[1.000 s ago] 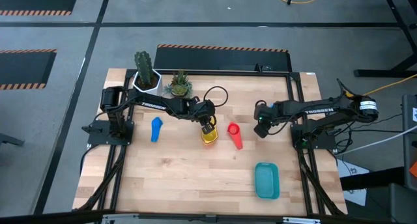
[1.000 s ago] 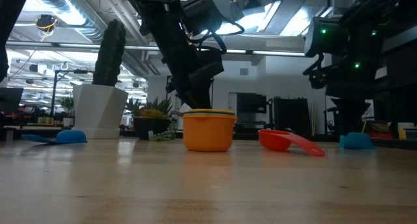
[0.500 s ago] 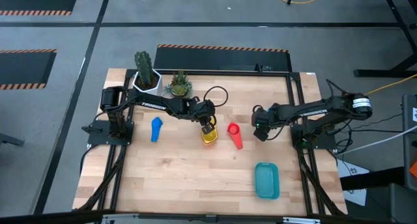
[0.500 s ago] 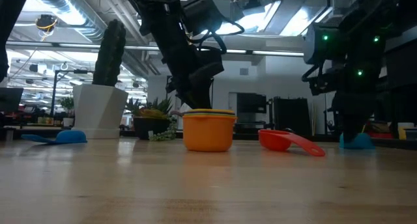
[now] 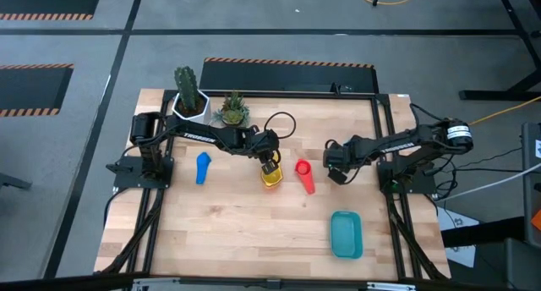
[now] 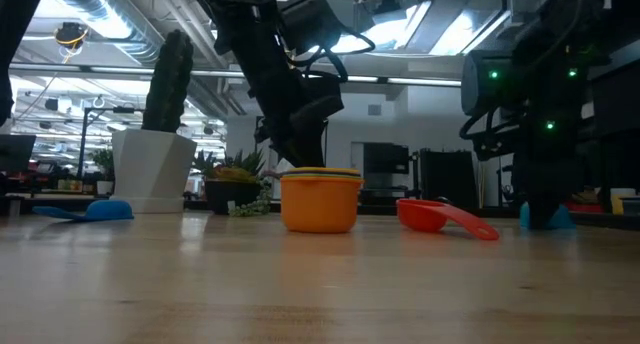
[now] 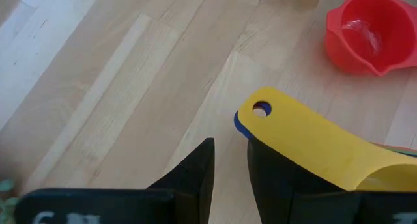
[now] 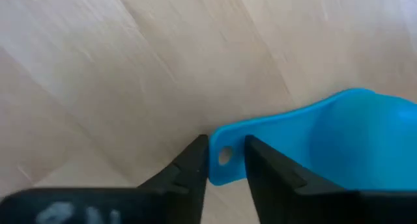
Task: Nest measuring cups in basket
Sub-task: Stack the sky blue measuring cup on top of the yellow measuring cup
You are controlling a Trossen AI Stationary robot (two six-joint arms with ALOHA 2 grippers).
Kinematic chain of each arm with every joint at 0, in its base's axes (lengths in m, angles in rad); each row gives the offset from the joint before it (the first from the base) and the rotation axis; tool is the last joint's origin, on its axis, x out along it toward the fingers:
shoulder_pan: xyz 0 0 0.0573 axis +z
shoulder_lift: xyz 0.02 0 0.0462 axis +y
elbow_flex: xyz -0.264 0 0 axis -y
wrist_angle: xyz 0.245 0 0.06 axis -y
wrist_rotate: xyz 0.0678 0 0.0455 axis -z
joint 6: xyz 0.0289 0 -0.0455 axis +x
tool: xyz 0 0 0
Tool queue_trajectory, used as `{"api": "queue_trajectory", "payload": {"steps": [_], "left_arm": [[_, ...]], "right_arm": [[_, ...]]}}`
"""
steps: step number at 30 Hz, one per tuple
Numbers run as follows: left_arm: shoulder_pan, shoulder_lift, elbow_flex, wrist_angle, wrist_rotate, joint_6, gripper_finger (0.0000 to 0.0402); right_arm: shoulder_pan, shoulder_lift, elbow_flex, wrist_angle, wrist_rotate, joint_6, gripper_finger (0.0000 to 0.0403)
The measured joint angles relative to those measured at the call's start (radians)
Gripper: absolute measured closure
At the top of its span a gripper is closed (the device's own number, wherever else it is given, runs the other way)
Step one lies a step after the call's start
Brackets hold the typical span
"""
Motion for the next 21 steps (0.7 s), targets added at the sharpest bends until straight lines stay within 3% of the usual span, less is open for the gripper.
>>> {"api": "queue_trajectory", "payload": {"steps": [9,14,21], "left_arm": [[0.0,0.0,0.0,0.0,0.0,0.0,0.0317],[0.0,0.0,0.0,0.0,0.0,0.0,0.0317],[0.0,0.0,0.0,0.001,0.0,0.0,0.0317]], "right_arm": [[0.001,0.001,-0.005,-0.009,0.1,-0.003,0.037],[0.0,-0.012,0.014,-0.045,0.09,-0.008,0.0382],[0.001,-0.017,0.141,-0.141,0.062,-0.07,0.0385]]}}
